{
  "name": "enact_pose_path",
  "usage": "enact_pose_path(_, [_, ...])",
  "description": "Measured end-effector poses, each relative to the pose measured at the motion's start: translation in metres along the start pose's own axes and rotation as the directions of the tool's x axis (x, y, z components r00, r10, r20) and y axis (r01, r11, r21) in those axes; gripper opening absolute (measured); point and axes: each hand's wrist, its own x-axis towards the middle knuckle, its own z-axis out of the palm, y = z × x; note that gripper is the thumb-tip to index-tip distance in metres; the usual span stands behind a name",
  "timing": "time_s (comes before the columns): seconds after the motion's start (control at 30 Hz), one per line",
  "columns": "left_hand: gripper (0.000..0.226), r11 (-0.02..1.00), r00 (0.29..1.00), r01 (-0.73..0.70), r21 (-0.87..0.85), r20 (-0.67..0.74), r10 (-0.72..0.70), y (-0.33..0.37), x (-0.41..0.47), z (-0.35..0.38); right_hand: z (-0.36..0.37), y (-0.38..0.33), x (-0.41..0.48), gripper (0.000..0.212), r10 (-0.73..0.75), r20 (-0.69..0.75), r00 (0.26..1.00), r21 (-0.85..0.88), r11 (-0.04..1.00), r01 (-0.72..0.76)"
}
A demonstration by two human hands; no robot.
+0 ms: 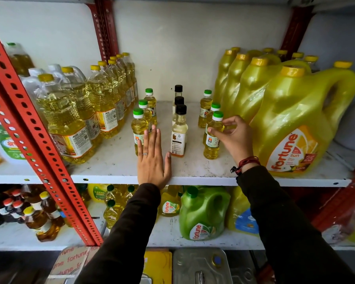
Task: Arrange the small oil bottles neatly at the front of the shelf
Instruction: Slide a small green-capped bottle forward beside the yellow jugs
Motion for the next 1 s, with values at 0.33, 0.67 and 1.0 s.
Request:
enact_pose_path(0.33, [0.074, 1.0, 1.0, 0.012, -0.006, 0.024, -0.012, 0.001, 0.0, -0.002, -0.008, 0.003, 0.011, 0.045, 0.062, 0.203, 0.977, 0.033, 0.997, -0.07])
enact_pose_path(0.67, [0.074, 1.0, 0.999, 0.024, -0.019, 0.04, -0.023, 0.001, 0.001, -0.003, -0.005, -0.004, 0.007, 0.052, 0.063, 0.128, 0.99, -0.002, 0.998, -0.063])
enact_pose_path(1.0, [0.074, 0.999, 0.999, 0.033, -0.013, 0.036, -0.033, 0.002, 0.0, -0.002, -0.014, -0.014, -0.001, 0.048, 0.052, 0.182, 0.982, -0.036, 0.998, -0.046])
